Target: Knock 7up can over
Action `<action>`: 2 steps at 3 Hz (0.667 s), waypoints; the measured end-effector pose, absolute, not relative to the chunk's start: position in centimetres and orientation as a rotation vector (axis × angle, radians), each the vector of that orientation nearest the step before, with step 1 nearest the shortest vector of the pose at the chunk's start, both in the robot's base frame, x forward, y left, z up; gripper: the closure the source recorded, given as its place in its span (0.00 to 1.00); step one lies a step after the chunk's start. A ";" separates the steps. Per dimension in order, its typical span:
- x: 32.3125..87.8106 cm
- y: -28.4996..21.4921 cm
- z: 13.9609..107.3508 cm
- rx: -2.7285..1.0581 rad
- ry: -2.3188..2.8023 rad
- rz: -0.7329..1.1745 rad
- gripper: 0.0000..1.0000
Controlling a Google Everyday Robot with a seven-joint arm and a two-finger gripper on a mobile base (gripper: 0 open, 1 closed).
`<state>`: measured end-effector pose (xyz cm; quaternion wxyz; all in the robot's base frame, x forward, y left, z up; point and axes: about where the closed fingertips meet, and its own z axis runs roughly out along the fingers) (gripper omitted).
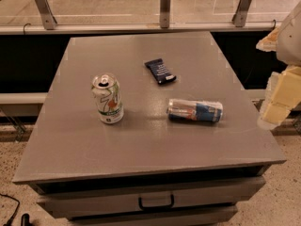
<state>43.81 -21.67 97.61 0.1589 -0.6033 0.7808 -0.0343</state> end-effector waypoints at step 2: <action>45.2 -19.8 97.6 -1.726 2.164 -0.035 0.00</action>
Offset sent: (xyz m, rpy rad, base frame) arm 0.0399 0.0540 -0.0035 0.1947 -0.0333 0.1191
